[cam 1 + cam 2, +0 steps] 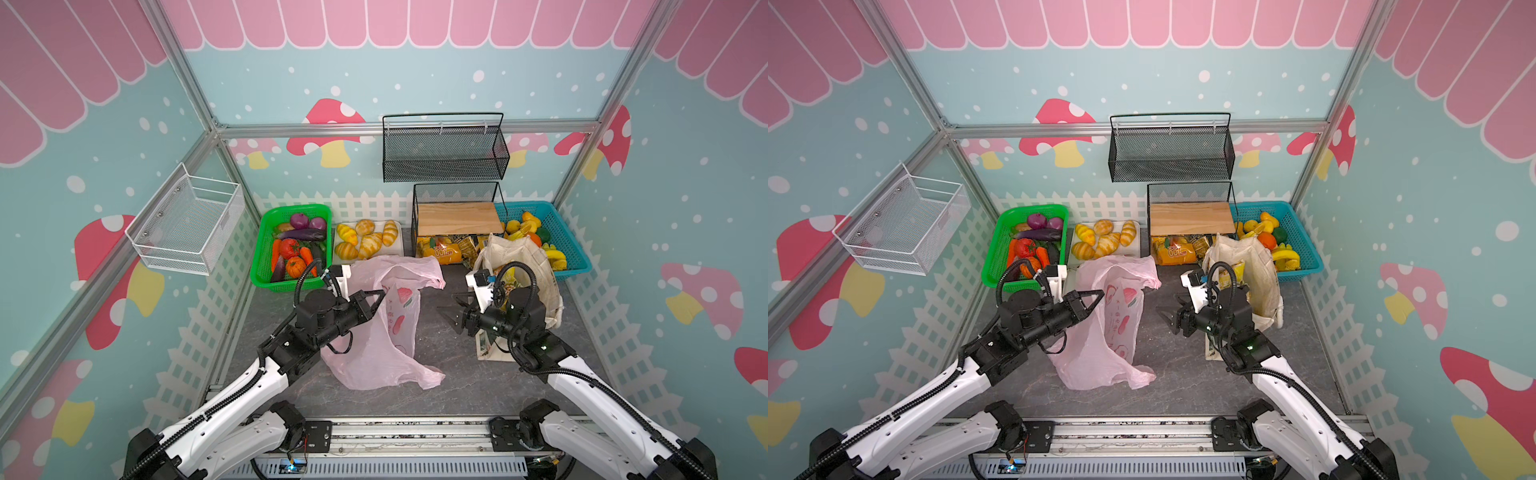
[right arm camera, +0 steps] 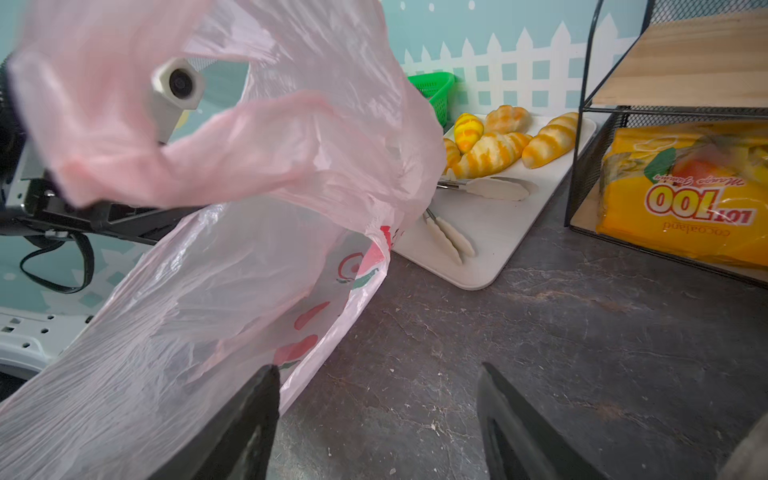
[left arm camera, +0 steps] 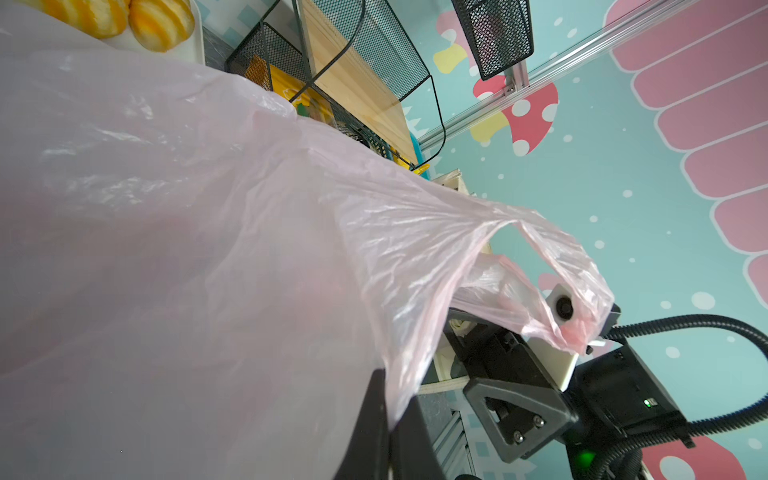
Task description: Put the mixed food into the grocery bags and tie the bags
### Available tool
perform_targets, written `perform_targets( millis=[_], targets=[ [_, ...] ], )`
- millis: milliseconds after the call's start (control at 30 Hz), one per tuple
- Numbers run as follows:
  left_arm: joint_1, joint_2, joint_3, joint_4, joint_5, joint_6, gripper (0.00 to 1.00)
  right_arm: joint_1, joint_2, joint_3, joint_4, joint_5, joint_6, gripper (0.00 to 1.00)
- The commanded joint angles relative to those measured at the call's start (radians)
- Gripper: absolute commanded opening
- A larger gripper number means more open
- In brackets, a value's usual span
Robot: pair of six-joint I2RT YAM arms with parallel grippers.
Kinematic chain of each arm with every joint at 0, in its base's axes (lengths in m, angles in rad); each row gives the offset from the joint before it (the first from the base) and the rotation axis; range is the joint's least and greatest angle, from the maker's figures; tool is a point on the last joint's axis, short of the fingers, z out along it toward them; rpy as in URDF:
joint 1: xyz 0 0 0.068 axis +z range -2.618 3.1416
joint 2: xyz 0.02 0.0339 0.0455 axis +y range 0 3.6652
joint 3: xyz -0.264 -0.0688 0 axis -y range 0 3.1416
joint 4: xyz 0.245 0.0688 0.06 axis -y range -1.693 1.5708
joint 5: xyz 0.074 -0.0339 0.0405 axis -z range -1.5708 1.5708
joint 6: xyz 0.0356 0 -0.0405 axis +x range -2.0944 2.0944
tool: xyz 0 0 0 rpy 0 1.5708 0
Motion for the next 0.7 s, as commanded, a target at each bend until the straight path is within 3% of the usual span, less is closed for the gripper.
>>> perform_targets(
  millis=[0, 300, 400, 433, 567, 667],
  targets=[
    [0.007, -0.013, -0.008, 0.085, 0.021, -0.058, 0.00, 0.048, 0.031, 0.004, 0.087, 0.025, 0.061, 0.77],
    [0.007, -0.017, 0.006, 0.160, 0.038, -0.090, 0.00, 0.165, 0.170, 0.005, 0.254, 0.155, 0.149, 0.79],
    [0.006, -0.013, 0.004, 0.182, 0.057, -0.095, 0.00, 0.174, 0.240, 0.019, 0.348, 0.213, 0.171, 0.75],
    [0.006, -0.013, 0.001, 0.191, 0.062, -0.095, 0.00, 0.173, 0.261, 0.032, 0.368, 0.236, 0.162, 0.69],
    [0.022, -0.028, -0.002, 0.182, 0.068, -0.099, 0.00, 0.169, 0.279, 0.115, 0.305, 0.297, 0.072, 0.14],
    [0.092, -0.065, 0.029, 0.044, 0.109, -0.072, 0.00, 0.161, 0.188, 0.213, 0.043, 0.354, -0.068, 0.03]
  ],
)
